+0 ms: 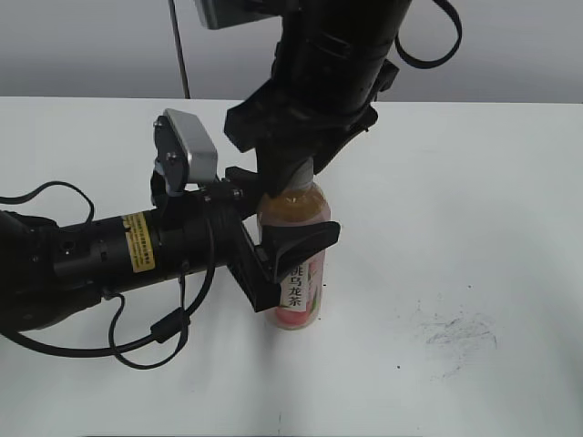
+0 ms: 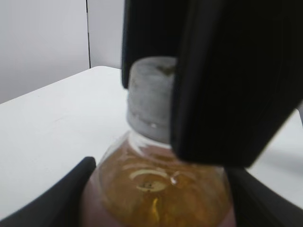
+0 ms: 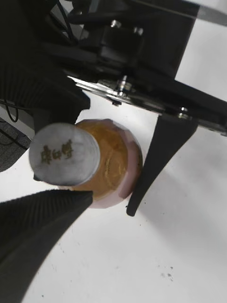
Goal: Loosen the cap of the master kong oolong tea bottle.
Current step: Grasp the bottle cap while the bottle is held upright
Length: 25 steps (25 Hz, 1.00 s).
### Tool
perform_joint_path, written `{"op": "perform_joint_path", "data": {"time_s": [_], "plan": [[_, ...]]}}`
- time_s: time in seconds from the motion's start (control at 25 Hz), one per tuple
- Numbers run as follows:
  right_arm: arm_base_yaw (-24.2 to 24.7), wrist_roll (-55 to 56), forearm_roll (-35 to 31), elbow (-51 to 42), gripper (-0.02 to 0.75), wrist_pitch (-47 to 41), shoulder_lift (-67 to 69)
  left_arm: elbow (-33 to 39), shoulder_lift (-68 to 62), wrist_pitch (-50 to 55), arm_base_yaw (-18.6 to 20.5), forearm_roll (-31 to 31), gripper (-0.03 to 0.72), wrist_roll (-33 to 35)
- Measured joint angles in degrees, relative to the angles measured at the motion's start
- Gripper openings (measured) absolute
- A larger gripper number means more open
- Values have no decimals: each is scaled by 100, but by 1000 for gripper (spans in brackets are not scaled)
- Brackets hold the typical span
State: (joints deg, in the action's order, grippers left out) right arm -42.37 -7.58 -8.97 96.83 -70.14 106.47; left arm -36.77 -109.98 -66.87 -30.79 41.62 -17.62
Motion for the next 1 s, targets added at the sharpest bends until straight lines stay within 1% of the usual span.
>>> {"op": "perform_joint_path", "data": {"time_s": [0.08,0.2,0.28,0.36,0.48,0.6,0.8,1.0], "plan": [[0,0,-11,0,389,0,39,0,0,0,0,0,454,0],[0,0,12,0,321,0,45,0,0,0,0,7,454,0],[0,0,43,0,306,0,45,0,0,0,0,7,454,0],[0,0,48,0,321,0,45,0,0,0,0,7,454,0],[0,0,42,0,399,0,45,0,0,0,0,7,454,0],[0,0,42,0,439,0,45,0,0,0,0,7,454,0],[0,0,38,0,445,0,-55,0,0,0,0,7,454,0],[0,0,36,0,406,0,-135,0,0,0,0,13,454,0]]}}
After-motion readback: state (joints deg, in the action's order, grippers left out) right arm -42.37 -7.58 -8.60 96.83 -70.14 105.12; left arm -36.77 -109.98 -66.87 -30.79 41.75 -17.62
